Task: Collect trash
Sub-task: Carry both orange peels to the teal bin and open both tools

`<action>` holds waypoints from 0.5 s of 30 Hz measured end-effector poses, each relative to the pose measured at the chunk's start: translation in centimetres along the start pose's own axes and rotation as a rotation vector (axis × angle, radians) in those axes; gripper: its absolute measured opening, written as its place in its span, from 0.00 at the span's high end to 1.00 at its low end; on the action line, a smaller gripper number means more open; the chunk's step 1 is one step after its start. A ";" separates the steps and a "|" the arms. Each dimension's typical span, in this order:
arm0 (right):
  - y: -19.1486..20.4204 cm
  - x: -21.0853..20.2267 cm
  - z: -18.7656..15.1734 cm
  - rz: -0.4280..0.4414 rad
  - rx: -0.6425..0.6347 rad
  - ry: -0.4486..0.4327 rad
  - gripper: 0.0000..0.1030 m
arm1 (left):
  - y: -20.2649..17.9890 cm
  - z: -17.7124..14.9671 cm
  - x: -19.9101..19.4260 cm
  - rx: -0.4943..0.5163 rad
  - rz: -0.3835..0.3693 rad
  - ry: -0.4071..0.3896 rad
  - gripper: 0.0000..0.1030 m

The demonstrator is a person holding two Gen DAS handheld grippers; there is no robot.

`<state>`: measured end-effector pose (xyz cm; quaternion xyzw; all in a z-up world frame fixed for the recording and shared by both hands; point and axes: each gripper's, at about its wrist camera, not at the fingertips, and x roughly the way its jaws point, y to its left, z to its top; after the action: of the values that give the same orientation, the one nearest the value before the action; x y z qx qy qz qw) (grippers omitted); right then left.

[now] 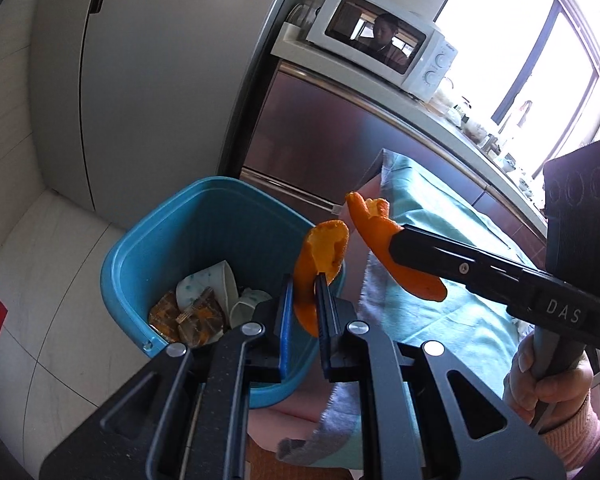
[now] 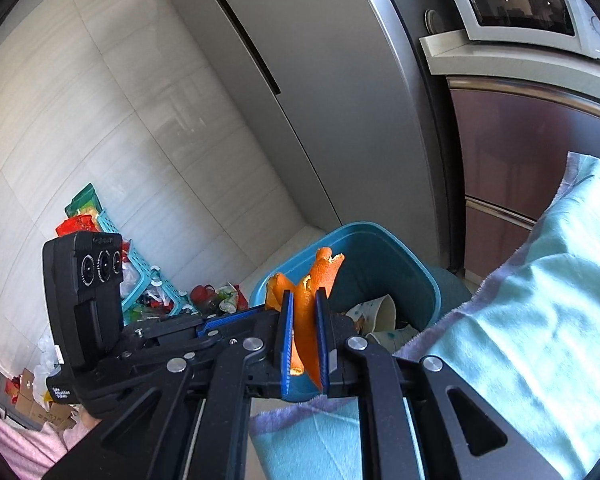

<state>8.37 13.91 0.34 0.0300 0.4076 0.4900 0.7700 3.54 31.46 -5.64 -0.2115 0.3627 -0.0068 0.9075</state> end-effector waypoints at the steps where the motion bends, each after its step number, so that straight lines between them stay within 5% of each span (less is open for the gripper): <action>1: 0.0 0.2 0.0 -0.001 0.002 0.003 0.91 | 0.1 0.0 0.2 -0.002 0.004 0.002 0.89; 15: -1.2 3.7 0.2 -0.036 0.042 0.069 0.91 | 1.4 -0.1 3.2 -0.019 0.069 0.037 0.89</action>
<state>10.12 16.25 -2.29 0.0219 0.4446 0.4683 0.7633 5.65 32.19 -8.31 -0.2072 0.3865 0.0239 0.8984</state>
